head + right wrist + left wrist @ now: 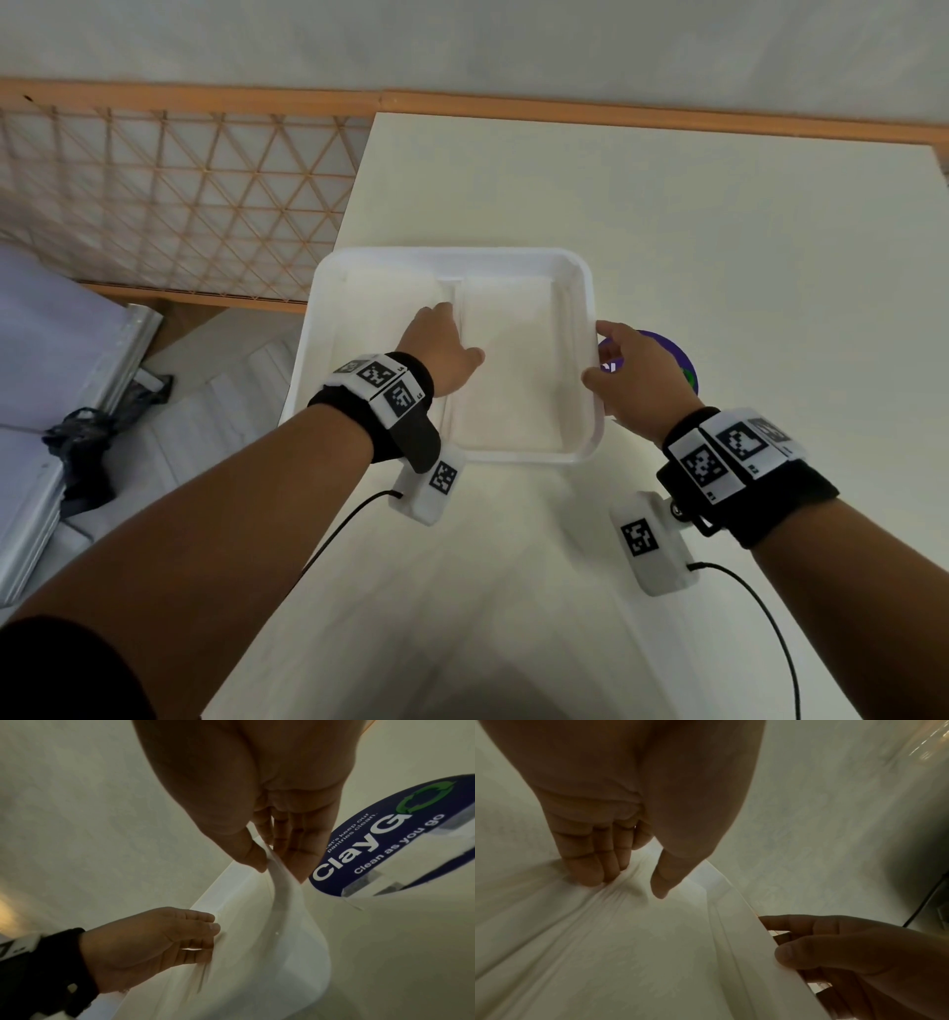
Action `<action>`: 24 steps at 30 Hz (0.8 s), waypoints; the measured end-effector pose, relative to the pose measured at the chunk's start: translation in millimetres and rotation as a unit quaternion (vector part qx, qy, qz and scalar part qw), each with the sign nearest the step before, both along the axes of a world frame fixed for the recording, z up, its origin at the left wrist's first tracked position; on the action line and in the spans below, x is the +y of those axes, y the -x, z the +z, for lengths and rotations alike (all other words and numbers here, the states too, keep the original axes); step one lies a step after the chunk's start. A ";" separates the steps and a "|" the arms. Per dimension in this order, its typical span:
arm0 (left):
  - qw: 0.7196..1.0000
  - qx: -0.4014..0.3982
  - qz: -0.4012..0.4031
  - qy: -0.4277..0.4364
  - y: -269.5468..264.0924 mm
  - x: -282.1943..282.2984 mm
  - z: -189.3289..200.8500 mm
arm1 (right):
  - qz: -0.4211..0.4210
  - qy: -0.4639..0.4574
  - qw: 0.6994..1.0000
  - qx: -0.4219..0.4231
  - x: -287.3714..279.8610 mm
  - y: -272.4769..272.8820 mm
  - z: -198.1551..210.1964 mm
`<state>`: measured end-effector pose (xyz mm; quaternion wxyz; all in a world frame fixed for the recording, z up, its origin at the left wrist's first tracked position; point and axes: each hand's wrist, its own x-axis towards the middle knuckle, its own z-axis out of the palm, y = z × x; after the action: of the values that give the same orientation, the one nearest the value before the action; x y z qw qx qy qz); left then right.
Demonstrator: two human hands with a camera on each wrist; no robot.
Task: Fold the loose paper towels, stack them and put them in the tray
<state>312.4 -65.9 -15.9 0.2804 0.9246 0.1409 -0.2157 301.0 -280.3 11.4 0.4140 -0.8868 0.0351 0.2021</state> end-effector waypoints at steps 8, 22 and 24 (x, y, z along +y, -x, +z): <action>0.998 -0.017 0.004 0.064 -6.4 -4.1 1.0 | -0.007 -0.002 1.000 0.008 1.2 0.9 -4.4; 0.986 -0.081 0.049 0.139 21.8 8.4 37.4 | -0.041 -0.013 0.999 0.006 2.4 1.9 -9.0; 0.981 -0.114 0.042 0.150 41.6 11.8 50.6 | -0.040 -0.012 0.999 0.008 2.8 2.6 -9.4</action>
<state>270.8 -54.1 34.7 0.4390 0.8838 0.1132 -0.1156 298.4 -277.5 2.0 0.4324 -0.8778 0.0711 0.1934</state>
